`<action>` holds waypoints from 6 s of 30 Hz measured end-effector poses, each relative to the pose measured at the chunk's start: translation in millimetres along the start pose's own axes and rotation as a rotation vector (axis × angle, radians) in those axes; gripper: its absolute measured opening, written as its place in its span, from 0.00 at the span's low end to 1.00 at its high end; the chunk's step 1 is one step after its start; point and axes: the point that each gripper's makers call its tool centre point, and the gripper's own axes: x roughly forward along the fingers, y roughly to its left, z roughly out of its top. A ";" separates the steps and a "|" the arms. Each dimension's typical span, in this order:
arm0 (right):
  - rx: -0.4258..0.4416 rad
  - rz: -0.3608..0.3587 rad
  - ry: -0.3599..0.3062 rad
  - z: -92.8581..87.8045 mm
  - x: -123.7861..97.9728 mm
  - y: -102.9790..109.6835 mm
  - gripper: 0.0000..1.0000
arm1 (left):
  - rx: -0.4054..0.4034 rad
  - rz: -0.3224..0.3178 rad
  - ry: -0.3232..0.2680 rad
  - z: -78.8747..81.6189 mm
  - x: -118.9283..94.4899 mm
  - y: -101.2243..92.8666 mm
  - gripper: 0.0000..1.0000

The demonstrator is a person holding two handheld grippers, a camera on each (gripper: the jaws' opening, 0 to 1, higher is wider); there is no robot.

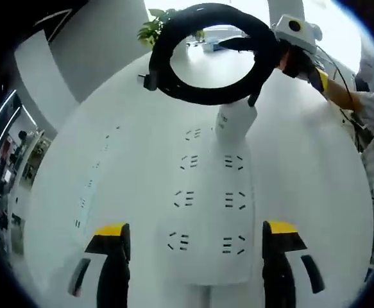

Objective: Straighten the power strip on the desk, plug the charger into it

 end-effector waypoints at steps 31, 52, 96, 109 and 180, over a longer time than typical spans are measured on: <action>0.047 -0.002 0.001 -11.3 -12.1 1.1 0.99 | -0.062 -0.120 0.253 -24.0 8.1 -13.1 0.68; -0.012 0.063 0.049 -15.8 8.8 20.7 0.99 | 0.026 -0.109 0.395 -35.7 4.4 -22.8 0.64; -0.219 0.507 0.333 -41.6 63.4 34.2 0.75 | 0.048 -0.127 0.445 -37.6 11.2 -26.0 0.65; -0.265 0.551 0.452 -48.0 78.2 37.0 0.52 | 0.049 -0.129 0.438 -37.0 11.4 -25.4 0.65; -0.678 0.615 0.928 -79.0 69.5 34.8 0.25 | 0.071 -0.142 0.400 -32.7 11.1 -23.7 0.65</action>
